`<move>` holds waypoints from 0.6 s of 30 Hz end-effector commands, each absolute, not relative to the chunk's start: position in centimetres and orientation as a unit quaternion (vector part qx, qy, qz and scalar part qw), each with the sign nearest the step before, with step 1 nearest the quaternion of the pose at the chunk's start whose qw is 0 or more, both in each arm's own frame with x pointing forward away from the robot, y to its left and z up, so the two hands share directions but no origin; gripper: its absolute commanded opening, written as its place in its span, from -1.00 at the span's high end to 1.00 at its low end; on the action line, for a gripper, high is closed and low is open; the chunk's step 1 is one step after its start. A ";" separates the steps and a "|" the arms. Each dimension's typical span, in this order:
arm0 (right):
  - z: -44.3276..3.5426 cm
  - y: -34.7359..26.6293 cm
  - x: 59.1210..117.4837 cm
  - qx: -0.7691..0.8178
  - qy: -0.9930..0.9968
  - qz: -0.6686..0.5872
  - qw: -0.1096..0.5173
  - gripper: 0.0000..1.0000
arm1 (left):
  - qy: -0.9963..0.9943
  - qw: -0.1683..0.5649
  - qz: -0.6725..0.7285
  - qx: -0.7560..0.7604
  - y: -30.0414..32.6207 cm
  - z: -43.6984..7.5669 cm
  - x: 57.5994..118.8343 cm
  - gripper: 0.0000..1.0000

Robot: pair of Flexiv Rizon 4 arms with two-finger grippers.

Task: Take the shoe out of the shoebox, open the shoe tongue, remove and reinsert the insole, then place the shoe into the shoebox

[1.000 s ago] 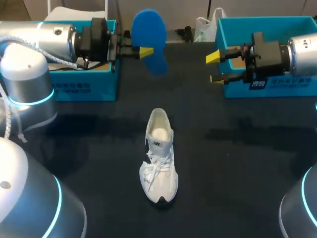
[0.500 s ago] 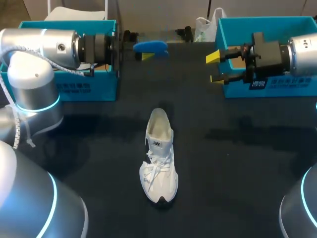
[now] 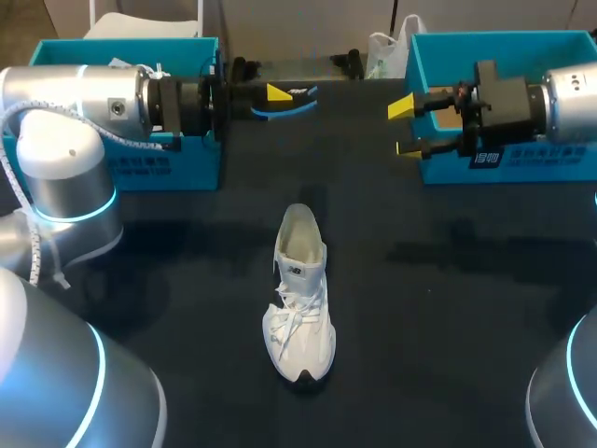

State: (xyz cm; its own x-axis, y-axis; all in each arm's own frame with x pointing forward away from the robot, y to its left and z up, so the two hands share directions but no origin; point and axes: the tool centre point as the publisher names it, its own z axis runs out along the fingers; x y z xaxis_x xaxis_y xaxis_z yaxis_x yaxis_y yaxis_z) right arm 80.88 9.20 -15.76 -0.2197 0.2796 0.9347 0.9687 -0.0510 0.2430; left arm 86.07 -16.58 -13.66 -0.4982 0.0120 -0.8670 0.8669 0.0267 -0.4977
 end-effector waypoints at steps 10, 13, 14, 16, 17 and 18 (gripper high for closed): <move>-15.8 9.3 81.0 -0.523 -0.598 -0.502 0.343 -1.00 | 0.561 0.440 -0.530 0.459 -16.7 -14.3 86.2 1.00; -15.8 9.3 81.0 -0.523 -0.598 -0.502 0.343 -1.00 | 0.525 0.470 -0.505 0.499 -16.6 -14.8 86.3 1.00; -15.8 9.3 81.0 -0.523 -0.598 -0.502 0.343 -1.00 | 0.515 0.479 -0.494 0.511 -16.5 -15.0 86.3 1.00; -15.8 9.3 81.0 -0.523 -0.598 -0.502 0.343 -1.00 | 0.500 0.491 -0.478 0.529 -16.4 -15.2 86.5 1.00; -15.9 9.5 81.0 -0.525 -0.598 -0.498 0.345 -1.00 | 0.482 0.505 -0.450 0.557 -16.4 -15.4 86.7 1.00; -16.0 9.6 81.0 -0.526 -0.598 -0.496 0.346 -1.00 | 0.479 0.506 -0.447 0.561 -16.4 -15.6 86.8 1.00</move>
State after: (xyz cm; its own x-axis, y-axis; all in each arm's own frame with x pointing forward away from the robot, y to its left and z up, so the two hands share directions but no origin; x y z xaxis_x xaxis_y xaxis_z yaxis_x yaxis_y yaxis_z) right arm 80.76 9.24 -15.82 -0.2121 0.2801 0.9362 0.9708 -0.0497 0.2348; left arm 86.22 -16.44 -15.08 -0.0391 0.0658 -0.9971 0.9992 0.0039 -0.0390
